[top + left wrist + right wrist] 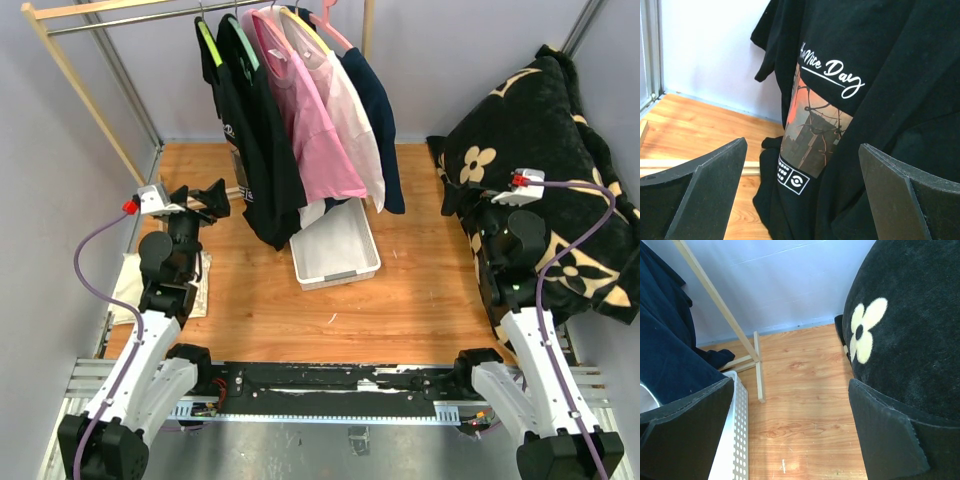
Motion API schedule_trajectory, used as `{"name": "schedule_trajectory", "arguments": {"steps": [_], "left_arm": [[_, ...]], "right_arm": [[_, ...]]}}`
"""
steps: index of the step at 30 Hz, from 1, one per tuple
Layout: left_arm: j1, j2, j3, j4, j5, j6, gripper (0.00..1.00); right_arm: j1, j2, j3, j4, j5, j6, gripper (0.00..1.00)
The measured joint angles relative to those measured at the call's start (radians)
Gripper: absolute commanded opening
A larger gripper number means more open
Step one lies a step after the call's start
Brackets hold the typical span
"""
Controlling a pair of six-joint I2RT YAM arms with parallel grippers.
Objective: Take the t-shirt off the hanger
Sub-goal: Pick up the hanger from the clothesline.
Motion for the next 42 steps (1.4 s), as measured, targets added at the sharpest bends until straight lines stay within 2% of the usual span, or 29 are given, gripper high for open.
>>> {"name": "schedule_trajectory", "arguments": {"steps": [8,18,26,36,42], "left_arm": [[0.0,-0.031,0.0,0.005,-0.014,-0.033,1.0],[0.0,-0.043,0.002,-0.029,-0.017,-0.079,1.0],[0.0,-0.01,0.079,-0.087,0.008,-0.111,1.0],[0.0,0.018,0.153,-0.119,0.095,-0.103,1.0],[0.0,0.027,0.252,-0.172,0.183,-0.08,1.0]], "right_arm": [[0.0,0.001,0.032,-0.031,-0.003,-0.009,0.98],[0.0,0.014,0.114,-0.156,-0.003,-0.027,0.98],[0.0,-0.007,0.128,-0.201,-0.018,-0.048,0.98],[0.0,0.116,0.267,-0.203,-0.144,-0.054,0.98],[0.011,0.208,0.419,-0.203,-0.179,-0.074,0.99]]}}
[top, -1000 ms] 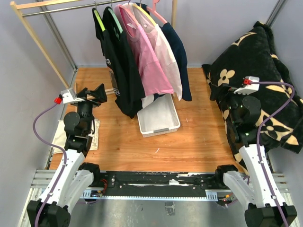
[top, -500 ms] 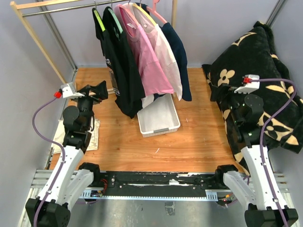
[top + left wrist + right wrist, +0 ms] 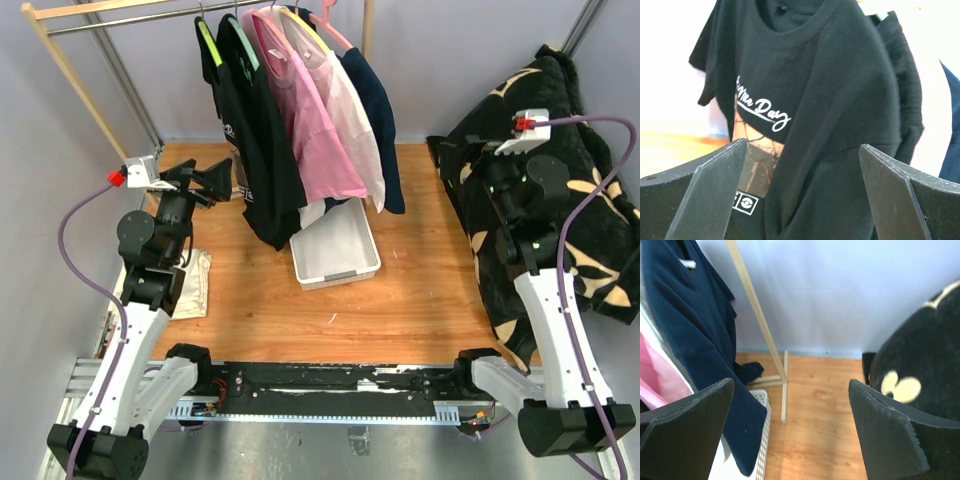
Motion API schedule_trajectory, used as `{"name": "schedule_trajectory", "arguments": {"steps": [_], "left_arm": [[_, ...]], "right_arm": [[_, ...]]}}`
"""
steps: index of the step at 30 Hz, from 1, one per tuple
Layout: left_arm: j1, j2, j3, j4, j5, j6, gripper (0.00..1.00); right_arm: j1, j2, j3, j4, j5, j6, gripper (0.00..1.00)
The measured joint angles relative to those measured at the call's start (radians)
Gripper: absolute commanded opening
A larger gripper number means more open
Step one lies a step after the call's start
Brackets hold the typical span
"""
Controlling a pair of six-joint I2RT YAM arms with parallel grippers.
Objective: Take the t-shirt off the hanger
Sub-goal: Pick up the hanger from the clothesline.
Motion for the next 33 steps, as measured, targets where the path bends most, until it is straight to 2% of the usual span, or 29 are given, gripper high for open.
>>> {"name": "schedule_trajectory", "arguments": {"steps": [4,19,28,33], "left_arm": [[0.0,0.003,0.045,-0.017,0.048,0.009,1.0],[0.0,0.005,0.053,-0.061,0.125,0.011,1.0],[0.0,0.012,0.08,-0.079,0.164,0.022,1.0],[0.0,0.004,0.083,-0.08,0.188,0.028,1.0]], "right_arm": [[0.021,0.061,0.104,0.006,-0.016,-0.01,0.99],[0.163,0.273,0.385,0.003,-0.029,-0.109,0.99],[0.19,0.361,0.48,0.049,-0.109,-0.12,0.85],[0.2,0.44,0.548,0.061,-0.159,-0.107,0.74]]}}
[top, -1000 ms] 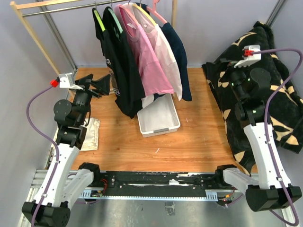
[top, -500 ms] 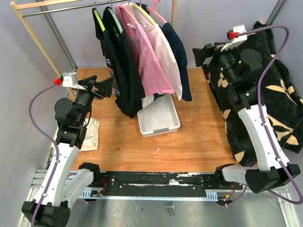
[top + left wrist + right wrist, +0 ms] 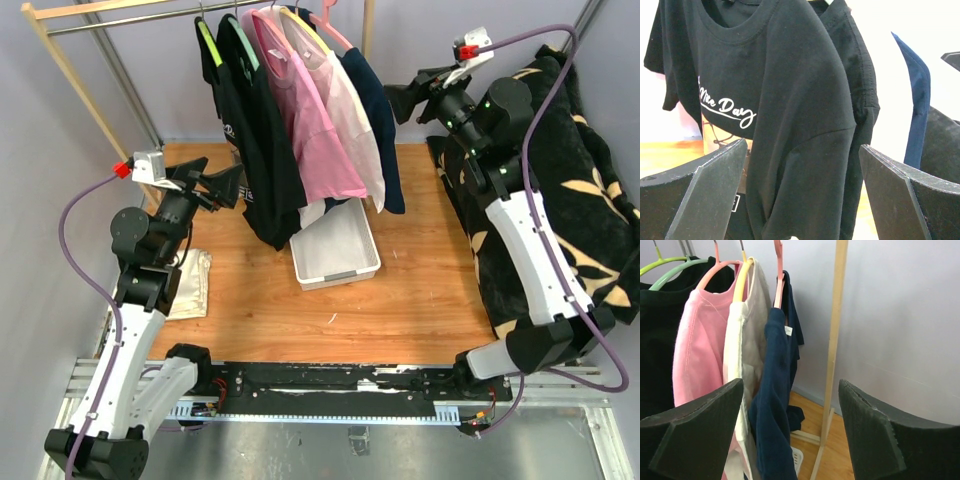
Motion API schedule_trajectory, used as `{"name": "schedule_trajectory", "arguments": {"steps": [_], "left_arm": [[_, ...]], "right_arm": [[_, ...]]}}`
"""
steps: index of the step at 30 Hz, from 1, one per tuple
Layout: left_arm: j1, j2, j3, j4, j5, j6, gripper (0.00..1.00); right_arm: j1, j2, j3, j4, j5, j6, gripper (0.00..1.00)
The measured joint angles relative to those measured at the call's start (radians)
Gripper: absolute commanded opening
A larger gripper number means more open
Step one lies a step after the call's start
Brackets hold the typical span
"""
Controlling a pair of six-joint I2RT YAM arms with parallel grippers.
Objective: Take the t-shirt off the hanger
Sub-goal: Pick up the hanger from the clothesline.
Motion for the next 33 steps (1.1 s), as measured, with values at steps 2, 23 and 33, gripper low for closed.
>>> {"name": "schedule_trajectory", "arguments": {"steps": [2,23,33], "left_arm": [[0.0,-0.005,0.002,0.001,0.008,0.002,1.0],[0.0,-0.051,0.002,0.001,0.046,0.002,1.0],[0.0,-0.054,0.001,0.002,0.049,0.001,1.0]], "right_arm": [[0.001,0.024,0.015,0.004,-0.017,0.006,0.71],[0.054,0.187,0.163,-0.005,-0.068,0.039,0.53],[0.057,0.225,0.163,-0.021,-0.052,0.039,0.44]]}}
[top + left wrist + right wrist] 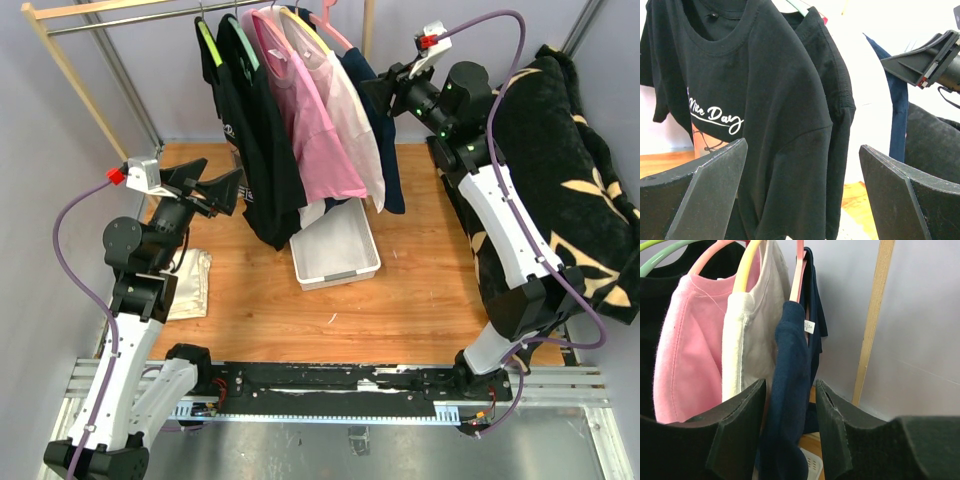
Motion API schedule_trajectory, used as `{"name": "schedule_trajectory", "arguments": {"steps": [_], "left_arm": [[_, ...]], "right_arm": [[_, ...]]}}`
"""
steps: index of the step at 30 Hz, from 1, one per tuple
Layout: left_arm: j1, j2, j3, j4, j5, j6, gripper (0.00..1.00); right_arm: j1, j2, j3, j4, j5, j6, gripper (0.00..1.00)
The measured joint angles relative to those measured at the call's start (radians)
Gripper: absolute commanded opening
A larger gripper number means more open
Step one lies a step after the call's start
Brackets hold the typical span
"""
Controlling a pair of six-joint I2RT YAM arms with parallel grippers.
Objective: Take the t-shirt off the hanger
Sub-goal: Pick up the hanger from the clothesline.
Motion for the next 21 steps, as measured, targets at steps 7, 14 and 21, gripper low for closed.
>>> {"name": "schedule_trajectory", "arguments": {"steps": [7,14,21], "left_arm": [[0.0,-0.001,-0.007,0.001,0.003,0.0,1.0],[0.0,-0.003,-0.007,0.001,0.003,0.0,1.0],[0.0,-0.005,-0.009,0.008,0.003,0.0,1.0]], "right_arm": [[0.0,0.0,0.0,0.001,0.01,0.0,0.36],[0.0,0.0,0.0,0.001,0.022,-0.01,0.21],[0.019,-0.001,-0.024,0.023,0.063,-0.03,0.01]]}}
